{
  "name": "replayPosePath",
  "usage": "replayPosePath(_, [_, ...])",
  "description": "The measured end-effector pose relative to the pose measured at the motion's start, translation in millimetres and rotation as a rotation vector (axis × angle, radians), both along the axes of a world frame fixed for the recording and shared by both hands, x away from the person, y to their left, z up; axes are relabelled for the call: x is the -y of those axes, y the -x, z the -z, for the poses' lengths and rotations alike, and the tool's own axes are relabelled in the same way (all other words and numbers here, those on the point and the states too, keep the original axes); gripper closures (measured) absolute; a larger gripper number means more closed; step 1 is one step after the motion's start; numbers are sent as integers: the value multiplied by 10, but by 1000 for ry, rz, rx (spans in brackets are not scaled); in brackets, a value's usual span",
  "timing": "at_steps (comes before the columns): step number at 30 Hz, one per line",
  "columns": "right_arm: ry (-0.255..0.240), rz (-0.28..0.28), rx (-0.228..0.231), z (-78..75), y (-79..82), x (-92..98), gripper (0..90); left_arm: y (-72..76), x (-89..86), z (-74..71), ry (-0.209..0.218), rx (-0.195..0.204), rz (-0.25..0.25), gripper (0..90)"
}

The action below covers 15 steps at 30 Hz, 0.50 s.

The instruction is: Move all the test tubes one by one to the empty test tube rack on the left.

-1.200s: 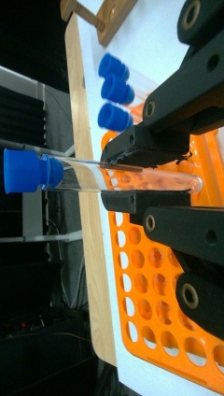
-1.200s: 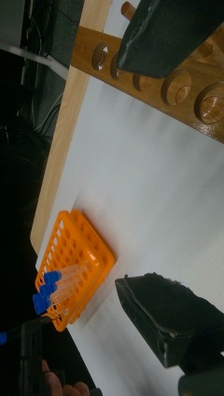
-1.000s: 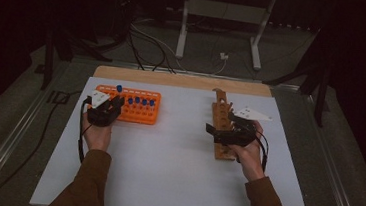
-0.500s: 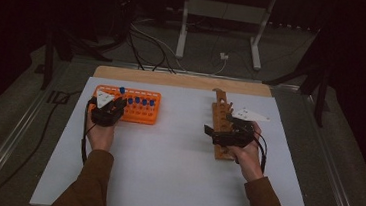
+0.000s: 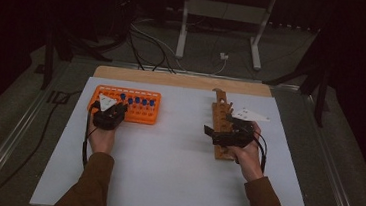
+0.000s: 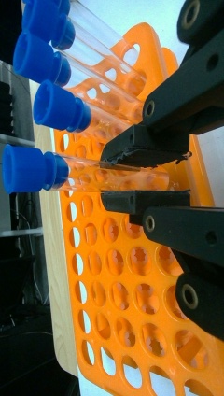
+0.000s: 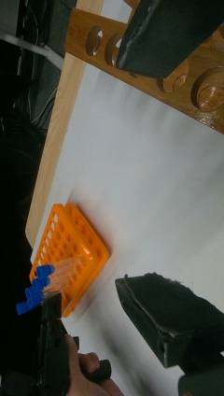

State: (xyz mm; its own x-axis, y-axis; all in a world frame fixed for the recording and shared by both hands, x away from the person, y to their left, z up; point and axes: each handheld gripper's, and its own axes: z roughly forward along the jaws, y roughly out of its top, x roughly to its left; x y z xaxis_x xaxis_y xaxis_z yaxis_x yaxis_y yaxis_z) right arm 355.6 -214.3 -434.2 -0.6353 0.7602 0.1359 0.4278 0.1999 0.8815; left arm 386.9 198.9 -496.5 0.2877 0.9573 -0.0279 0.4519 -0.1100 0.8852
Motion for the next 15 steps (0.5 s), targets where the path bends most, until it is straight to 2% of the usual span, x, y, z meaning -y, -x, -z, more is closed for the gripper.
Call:
replayPosePath(7, [0,-3,1,5,-4,3,0,-5,18,26,-24,-29,3,782])
replayPosePath(15, [-2,-4,0,5,0,5,0,-11,47,54,-51,-44,1,782])
